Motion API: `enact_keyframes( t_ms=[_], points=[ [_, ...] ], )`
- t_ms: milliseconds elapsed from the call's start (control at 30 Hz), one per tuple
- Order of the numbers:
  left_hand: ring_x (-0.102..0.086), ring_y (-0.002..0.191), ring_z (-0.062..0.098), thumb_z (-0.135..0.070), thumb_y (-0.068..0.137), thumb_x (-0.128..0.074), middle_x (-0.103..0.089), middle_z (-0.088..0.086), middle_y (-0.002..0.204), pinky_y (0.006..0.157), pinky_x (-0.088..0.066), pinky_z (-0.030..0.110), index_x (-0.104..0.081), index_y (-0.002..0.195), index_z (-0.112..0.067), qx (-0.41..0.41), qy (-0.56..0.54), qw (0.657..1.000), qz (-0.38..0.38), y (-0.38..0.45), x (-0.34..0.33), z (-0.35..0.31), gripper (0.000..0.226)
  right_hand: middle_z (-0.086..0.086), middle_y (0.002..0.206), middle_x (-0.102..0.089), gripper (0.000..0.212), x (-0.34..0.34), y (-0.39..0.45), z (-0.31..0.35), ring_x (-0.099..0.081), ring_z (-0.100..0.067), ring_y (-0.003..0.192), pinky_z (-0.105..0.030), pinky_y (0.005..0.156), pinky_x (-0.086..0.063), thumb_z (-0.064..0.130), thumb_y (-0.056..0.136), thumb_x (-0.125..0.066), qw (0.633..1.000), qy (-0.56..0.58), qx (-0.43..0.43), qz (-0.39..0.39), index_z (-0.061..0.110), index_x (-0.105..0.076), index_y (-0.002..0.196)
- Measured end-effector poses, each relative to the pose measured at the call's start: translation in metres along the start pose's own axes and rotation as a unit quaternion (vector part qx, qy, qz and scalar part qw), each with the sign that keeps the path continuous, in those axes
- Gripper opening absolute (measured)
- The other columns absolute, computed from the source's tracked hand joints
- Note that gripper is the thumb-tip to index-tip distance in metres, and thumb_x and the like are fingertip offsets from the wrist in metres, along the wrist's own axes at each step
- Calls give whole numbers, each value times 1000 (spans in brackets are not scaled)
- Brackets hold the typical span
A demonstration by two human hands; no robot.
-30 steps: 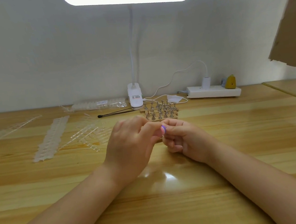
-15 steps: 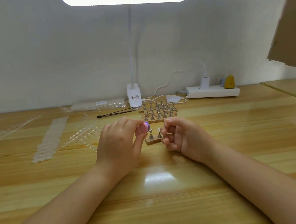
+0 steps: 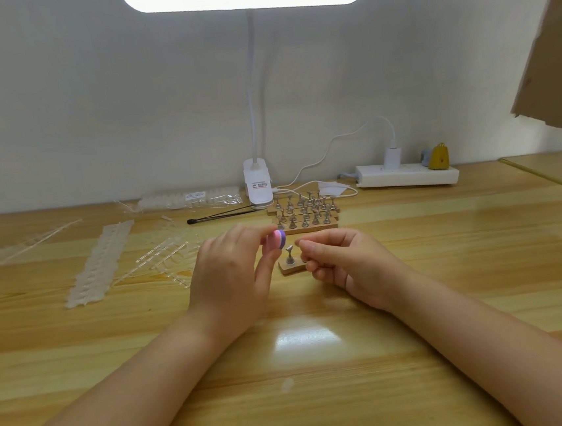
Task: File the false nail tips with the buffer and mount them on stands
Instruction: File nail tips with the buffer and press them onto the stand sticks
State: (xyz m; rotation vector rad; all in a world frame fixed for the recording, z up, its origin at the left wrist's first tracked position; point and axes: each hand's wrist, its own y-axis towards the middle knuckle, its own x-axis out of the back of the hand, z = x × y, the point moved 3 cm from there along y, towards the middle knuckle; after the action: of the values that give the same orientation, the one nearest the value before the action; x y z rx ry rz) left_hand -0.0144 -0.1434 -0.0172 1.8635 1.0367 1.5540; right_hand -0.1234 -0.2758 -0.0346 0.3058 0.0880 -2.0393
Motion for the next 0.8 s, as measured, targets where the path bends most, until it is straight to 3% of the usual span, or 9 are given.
enact_keyframes(
  t_ms=[133,300,433,633,800],
  points=[
    [-61,75,18,-24,90,-58,-67,-6,93,74,-42,37,-67,104,-14,1,-13,1000,1,0,1,0,19,-9,74,-68,16,1,-1,0,-64,-12,62,-19,56,-53,9,75,-69,1000,9,-10,13,3,-74,89],
    [-63,76,22,-21,93,-58,-68,-2,94,73,-46,42,-69,106,-12,-71,33,997,-29,0,3,-9,20,-7,66,-66,7,-1,-1,1,-58,-9,52,-17,47,-47,17,71,-74,1000,-15,-10,-2,11,-77,74],
    [-66,85,23,-21,93,-55,-69,1,100,78,-48,42,-70,109,-11,-120,41,991,-41,0,4,-16,24,-5,66,-65,8,-1,-2,1,-57,-9,52,-17,47,-45,19,75,-70,1000,-11,-4,22,12,-75,76],
    [-67,81,26,-24,94,-56,-71,1,96,78,-47,41,-71,106,-13,-69,68,995,-10,1,2,-4,22,-1,71,-63,9,-1,-1,2,-57,-10,57,-19,48,-42,20,80,-65,999,-6,-2,48,16,-73,81],
    [-66,84,22,-23,93,-60,-69,-1,100,78,-47,40,-71,107,-15,-103,52,993,-23,2,1,-15,20,-1,70,-61,11,-2,0,0,-55,-9,56,-17,47,-39,19,82,-62,998,-9,-5,54,11,-69,86]
  ],
)
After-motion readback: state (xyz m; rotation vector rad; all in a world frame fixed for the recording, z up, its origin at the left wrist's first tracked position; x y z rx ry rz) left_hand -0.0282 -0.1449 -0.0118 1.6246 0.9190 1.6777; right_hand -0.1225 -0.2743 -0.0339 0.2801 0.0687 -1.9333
